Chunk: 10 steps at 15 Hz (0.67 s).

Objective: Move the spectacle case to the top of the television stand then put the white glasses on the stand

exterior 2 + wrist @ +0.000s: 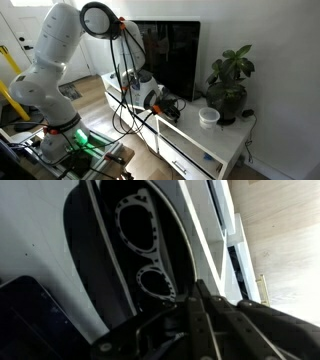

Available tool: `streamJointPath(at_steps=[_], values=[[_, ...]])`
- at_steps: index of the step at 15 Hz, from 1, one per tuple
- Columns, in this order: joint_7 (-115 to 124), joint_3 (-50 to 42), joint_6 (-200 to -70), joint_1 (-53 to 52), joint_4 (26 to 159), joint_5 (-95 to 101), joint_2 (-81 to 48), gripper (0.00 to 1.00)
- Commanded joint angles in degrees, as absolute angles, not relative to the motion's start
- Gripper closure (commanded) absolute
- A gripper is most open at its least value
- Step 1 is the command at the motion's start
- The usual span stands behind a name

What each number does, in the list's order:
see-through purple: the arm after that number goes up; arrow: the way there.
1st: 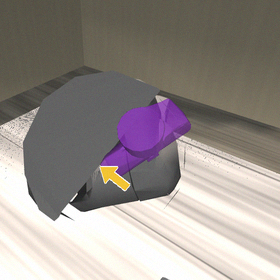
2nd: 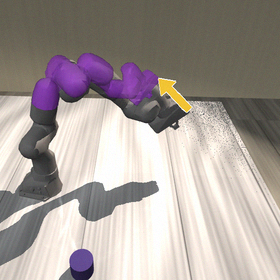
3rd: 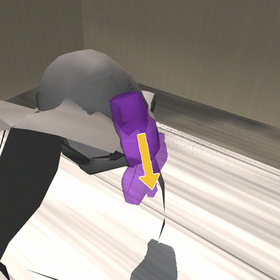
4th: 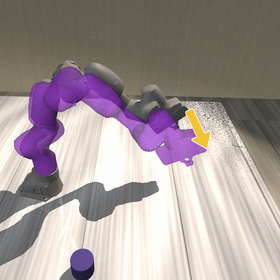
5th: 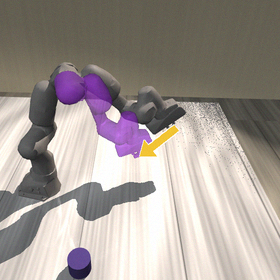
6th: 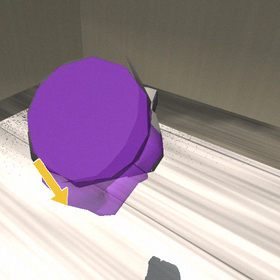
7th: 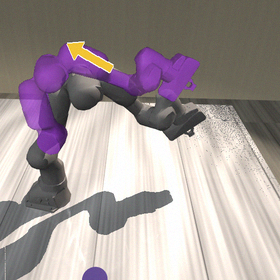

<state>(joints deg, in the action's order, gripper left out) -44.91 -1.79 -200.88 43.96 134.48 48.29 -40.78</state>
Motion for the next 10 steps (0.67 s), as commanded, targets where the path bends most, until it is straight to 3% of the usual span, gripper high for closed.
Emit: streamJointPath(at_steps=[1, 3, 4, 5, 7, 10], values=[[-45.1, 2.8, -200.3, 49.3, 128.9, 52.6, -45.8, 0.99], [-45.0, 4.1, -199.2, 50.6, 126.7, 52.8, -47.6, 0.99], [-44.9, 5.0, -198.4, 51.4, 125.8, 53.0, -48.4, 0.94], [-44.9, 5.8, -197.8, 52.2, 125.1, 53.2, -48.9, 0.73], [-44.7, 7.7, -196.5, 54.0, 124.1, 53.2, -49.7, 0.67], [-44.8, 10.7, -194.5, 56.9, 123.3, 52.9, -50.2, 0.48]])
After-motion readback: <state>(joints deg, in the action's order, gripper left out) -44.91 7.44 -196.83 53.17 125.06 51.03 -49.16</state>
